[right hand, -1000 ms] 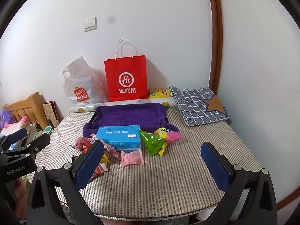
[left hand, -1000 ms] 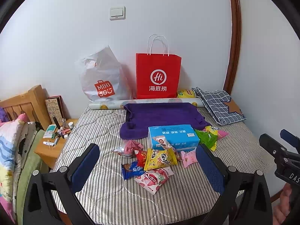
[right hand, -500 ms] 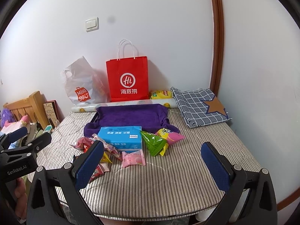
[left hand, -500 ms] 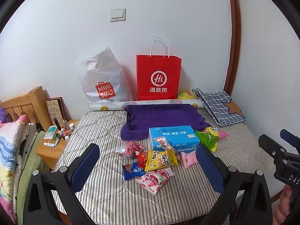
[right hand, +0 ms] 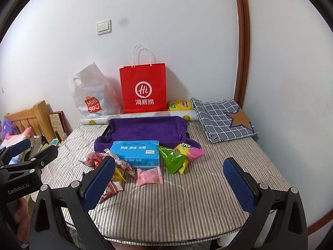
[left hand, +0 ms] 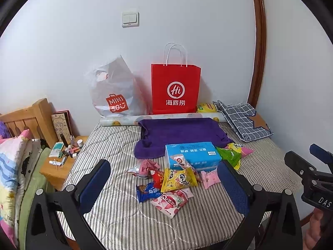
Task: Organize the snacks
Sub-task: 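Move left tool to pink silver-banded packet while right tool approaches pink-yellow chip bag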
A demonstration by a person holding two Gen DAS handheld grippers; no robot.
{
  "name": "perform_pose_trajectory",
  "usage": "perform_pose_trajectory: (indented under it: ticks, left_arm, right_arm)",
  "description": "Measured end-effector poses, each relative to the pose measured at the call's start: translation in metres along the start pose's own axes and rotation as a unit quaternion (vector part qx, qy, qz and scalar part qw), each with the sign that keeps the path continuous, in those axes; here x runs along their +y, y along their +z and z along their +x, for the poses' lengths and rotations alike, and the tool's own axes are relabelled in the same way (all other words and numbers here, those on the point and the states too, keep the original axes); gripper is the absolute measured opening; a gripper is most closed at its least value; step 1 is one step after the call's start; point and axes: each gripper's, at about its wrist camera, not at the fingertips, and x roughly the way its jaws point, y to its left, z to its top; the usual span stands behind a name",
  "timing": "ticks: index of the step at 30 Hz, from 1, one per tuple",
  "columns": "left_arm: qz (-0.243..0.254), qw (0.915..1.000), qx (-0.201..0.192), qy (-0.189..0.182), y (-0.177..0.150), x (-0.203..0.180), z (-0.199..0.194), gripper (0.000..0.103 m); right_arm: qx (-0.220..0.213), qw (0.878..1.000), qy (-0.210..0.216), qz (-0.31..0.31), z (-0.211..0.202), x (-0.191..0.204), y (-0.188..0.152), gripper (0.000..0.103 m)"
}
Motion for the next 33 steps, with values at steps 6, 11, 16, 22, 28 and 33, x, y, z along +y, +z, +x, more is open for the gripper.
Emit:
perform_pose_trajectory:
  ticks: [6, 11, 16, 22, 28, 33]
  left_arm:
    - [-0.002, 1.0000, 0.002, -0.003, 0.001, 0.001, 0.003, 0.103]
    - [0.002, 1.0000, 0.007, 0.004, -0.001, 0.001, 0.011, 0.103]
    - [0.006, 0.9994, 0.027, 0.019, -0.008, 0.007, 0.030, 0.103]
    - [0.005, 0.9972, 0.065, 0.037, -0.021, 0.022, 0.059, 0.103]
    - [-0.002, 0.9943, 0.095, 0.049, -0.032, 0.043, 0.097, 0.103]
    - [-0.003, 0.9927, 0.107, 0.056, -0.036, 0.051, 0.123, 0.103]
  right_arm:
    - [-0.007, 1.000, 0.003, -0.006, 0.001, 0.002, 0.002, 0.103]
    - [-0.012, 1.000, -0.006, -0.009, 0.008, 0.000, 0.000, 0.103]
    - [-0.007, 1.000, -0.016, -0.015, 0.023, -0.004, -0.005, 0.103]
    - [0.011, 1.000, -0.015, -0.005, 0.051, -0.020, -0.016, 0.103]
    - [0.021, 1.000, -0.007, -0.001, 0.079, -0.032, -0.028, 0.102]
    - [0.053, 0.999, -0.010, 0.002, 0.114, -0.042, -0.035, 0.095]
